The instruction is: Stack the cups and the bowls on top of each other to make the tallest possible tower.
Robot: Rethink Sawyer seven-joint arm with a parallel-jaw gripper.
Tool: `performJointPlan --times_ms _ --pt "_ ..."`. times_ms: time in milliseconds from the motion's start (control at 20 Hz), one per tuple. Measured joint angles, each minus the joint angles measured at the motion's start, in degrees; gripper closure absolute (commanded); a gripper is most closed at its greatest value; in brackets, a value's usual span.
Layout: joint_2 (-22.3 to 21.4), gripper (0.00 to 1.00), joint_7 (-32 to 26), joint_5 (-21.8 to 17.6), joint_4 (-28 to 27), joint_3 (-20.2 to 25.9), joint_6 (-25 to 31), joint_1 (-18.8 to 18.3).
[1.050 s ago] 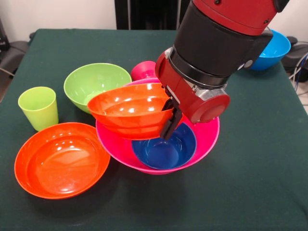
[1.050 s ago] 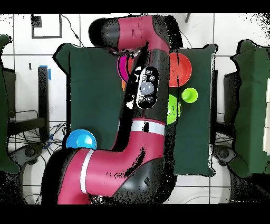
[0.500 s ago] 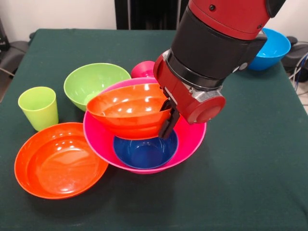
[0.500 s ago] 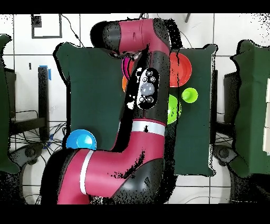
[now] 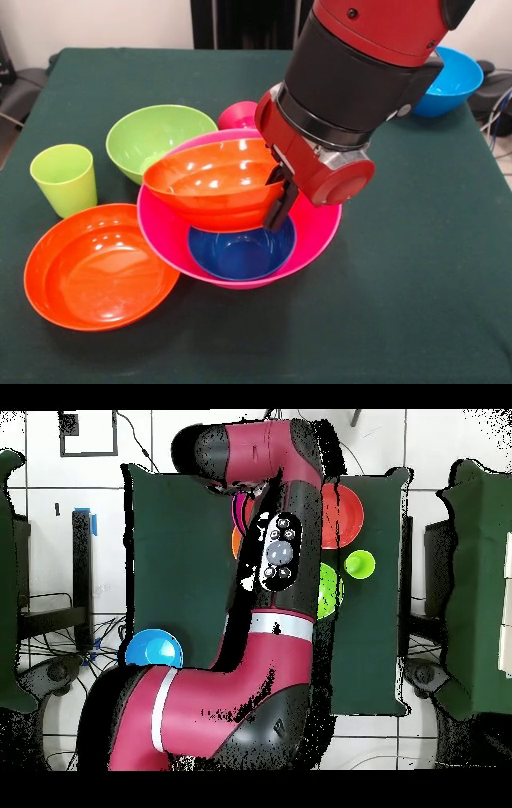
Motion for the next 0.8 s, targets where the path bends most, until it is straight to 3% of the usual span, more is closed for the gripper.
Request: performJointPlan --times_ms 800 --pt "-0.3 1.00 0.0 0.0 0.7 0.0 0.0 0.8"
